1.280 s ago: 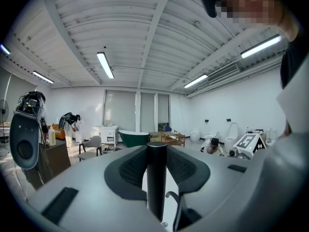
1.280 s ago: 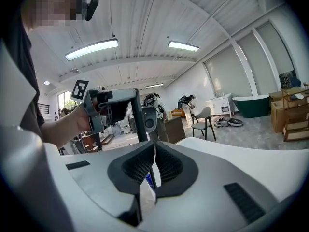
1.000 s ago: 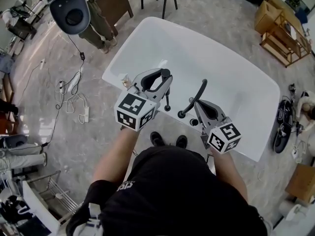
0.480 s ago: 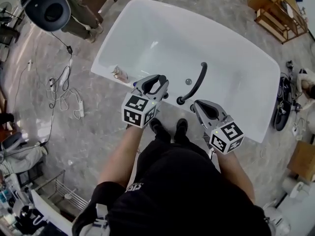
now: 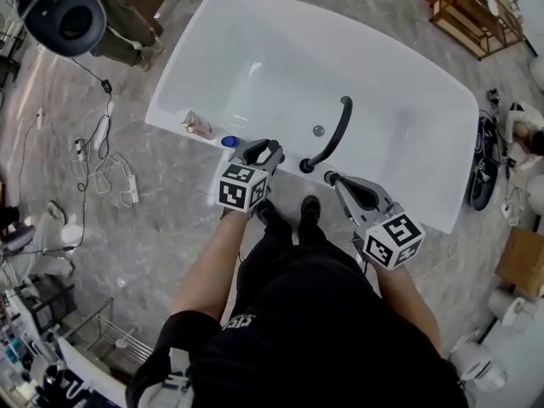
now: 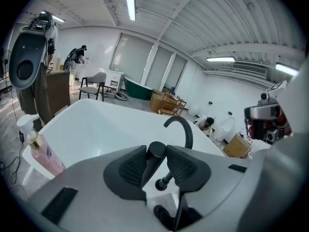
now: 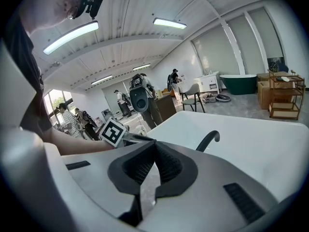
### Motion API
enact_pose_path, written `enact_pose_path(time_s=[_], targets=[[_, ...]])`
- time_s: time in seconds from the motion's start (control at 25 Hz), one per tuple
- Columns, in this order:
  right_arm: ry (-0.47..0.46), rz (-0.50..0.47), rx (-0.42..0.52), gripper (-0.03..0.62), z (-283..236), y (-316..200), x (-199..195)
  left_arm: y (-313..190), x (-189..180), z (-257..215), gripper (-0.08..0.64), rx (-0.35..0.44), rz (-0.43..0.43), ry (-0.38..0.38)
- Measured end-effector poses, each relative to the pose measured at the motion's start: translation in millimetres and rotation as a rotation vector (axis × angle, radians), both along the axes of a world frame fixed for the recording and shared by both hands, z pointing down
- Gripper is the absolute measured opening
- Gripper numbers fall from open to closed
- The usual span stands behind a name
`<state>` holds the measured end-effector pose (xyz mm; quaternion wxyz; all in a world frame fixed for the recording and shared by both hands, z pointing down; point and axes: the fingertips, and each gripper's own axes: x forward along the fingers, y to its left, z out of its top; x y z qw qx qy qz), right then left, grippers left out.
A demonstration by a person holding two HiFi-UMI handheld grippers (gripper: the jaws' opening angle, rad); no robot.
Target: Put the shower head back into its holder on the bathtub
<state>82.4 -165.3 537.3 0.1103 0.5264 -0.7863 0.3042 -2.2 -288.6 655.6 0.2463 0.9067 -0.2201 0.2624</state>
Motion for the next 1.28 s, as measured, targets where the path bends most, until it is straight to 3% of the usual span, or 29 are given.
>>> enact_pose_path(time_s=[0.72,1.04,1.28], targets=[[-0.034,-0.011,-0.06,0.015,27,16,4,27,10,88,0.143,-0.118,0.029,-0.134],[-0.039,-0.006,-0.074,0.015,29,23,9,28,14,96,0.15,-0.139,0.025,-0.129],[-0.036,-0.062,-0.039,0.015,12,16,-4,14,6,63,0.15,-0.045,-0.052,-0.124]])
